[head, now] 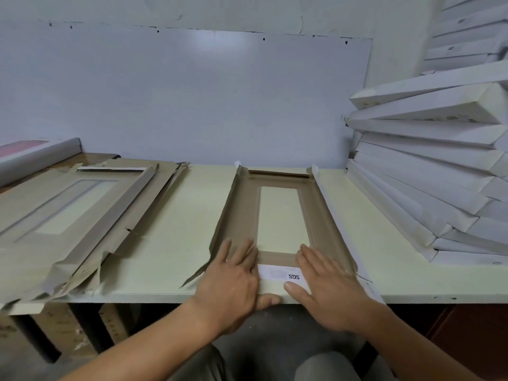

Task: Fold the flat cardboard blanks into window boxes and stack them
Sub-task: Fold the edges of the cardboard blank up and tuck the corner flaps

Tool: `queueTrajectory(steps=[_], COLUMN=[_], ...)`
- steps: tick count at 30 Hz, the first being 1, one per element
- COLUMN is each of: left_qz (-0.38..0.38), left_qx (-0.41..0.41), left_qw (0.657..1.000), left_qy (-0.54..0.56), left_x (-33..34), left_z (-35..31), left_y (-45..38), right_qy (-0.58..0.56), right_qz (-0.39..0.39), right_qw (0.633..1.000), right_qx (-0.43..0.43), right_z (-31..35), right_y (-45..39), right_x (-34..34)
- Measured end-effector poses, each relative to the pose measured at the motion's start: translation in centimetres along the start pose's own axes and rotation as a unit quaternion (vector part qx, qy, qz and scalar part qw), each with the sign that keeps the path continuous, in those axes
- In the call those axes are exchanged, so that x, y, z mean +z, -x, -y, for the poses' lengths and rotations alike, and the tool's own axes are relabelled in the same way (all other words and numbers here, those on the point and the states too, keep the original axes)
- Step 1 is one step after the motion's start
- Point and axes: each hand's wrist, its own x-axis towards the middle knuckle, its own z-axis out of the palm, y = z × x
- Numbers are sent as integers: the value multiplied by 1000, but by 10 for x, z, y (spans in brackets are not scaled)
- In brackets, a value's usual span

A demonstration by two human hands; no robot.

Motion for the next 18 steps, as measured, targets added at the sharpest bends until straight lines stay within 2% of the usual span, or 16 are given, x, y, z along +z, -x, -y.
queueTrajectory(steps=[4, 6, 8, 9, 11, 12, 14, 16, 18], left_qz=[-14, -54, -118, -153, -188, -180, -142, -111, -74], left_qx=[-14, -21, -52, -78, -151, -183, -215, -176, -91], left_qw=[998, 998, 988, 971, 904, 872, 847, 833, 817], left_qy=[-54, -11, 89, 169, 354, 417, 466, 513, 564], left_x=[1, -1, -3, -2, 2, 5, 14, 19, 20], left_z=[13, 21, 34, 44, 66, 77, 93, 98, 95], left_y=[10, 14, 17, 17, 18, 18, 17, 16, 16], right_qy=[39, 35, 26, 10, -58, -98, -140, -136, -105], right_qz=[12, 2, -37, -54, -73, -73, -49, -6, 38], right_qw=[997, 997, 998, 997, 995, 992, 989, 991, 994], right_qx=[69, 69, 52, 48, 45, 43, 30, 9, -13], right_z=[-26, -26, -25, -23, -17, -13, -4, 9, 25], right_y=[12, 13, 11, 9, 5, 2, -6, -13, -18], right_x=[-3, -5, -14, -21, -38, -44, -52, -56, -59])
